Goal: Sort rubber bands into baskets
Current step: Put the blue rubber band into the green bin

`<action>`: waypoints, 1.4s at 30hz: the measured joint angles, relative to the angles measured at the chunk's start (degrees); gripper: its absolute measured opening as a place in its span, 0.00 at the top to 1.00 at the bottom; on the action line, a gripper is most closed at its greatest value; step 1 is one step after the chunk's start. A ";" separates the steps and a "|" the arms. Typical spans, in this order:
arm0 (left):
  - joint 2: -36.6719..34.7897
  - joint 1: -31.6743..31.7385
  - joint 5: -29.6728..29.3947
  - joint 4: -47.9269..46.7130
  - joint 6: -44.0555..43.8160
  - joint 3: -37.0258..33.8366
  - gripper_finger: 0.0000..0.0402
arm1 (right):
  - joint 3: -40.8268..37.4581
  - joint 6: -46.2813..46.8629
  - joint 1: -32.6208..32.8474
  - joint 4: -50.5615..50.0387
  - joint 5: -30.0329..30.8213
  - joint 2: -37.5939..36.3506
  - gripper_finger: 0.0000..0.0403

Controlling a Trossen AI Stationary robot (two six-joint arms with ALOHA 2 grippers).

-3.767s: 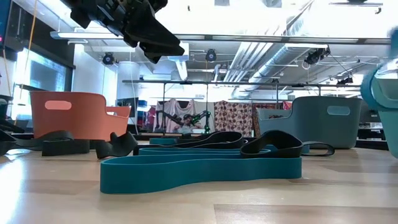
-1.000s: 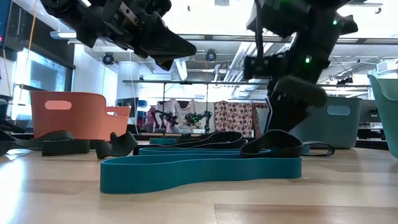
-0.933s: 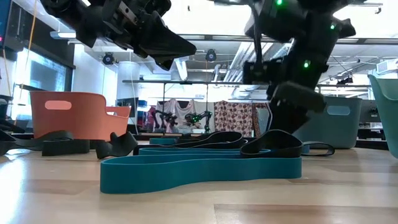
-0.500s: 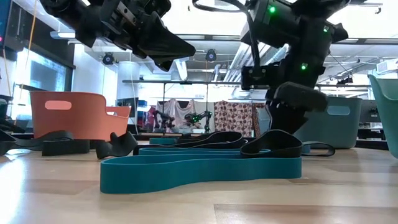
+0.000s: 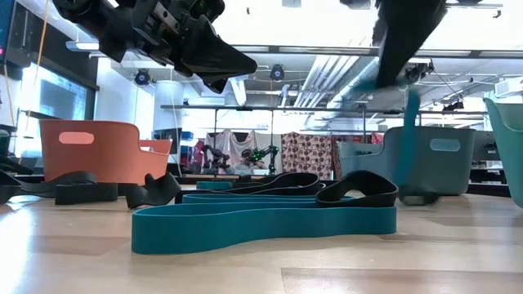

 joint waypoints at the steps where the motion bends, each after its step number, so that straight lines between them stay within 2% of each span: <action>1: 0.00 0.00 0.00 -0.02 0.00 0.00 1.00 | 2.18 1.56 1.29 -2.64 0.46 0.00 1.00; 9: 0.00 0.00 0.00 -0.94 0.02 0.00 1.00 | 14.48 21.87 13.35 -19.91 1.25 -0.09 1.00; 17: 0.00 0.00 0.00 -1.71 0.13 0.00 1.00 | 16.12 46.39 24.30 -30.81 -0.24 -0.09 1.00; 21: 0.00 0.00 0.00 -1.77 0.15 0.00 1.00 | 13.11 52.89 27.80 -30.10 -1.08 -0.04 1.00; 25: 0.00 0.01 -0.02 -2.01 0.15 0.00 1.00 | 7.62 57.27 29.72 -26.72 -5.98 -0.04 1.00; 35: 0.00 0.02 -0.02 -3.14 -0.22 0.02 1.00 | -4.48 56.78 30.56 -3.93 -14.01 -0.04 0.99; 38: -0.01 0.00 -0.02 -4.01 0.23 0.05 1.00 | -5.74 56.67 29.55 -1.85 -15.03 -0.02 0.91; 42: -1.08 -1.04 -0.15 -8.99 3.56 0.07 1.00 | -5.42 55.76 28.22 -2.83 -15.12 -0.02 0.73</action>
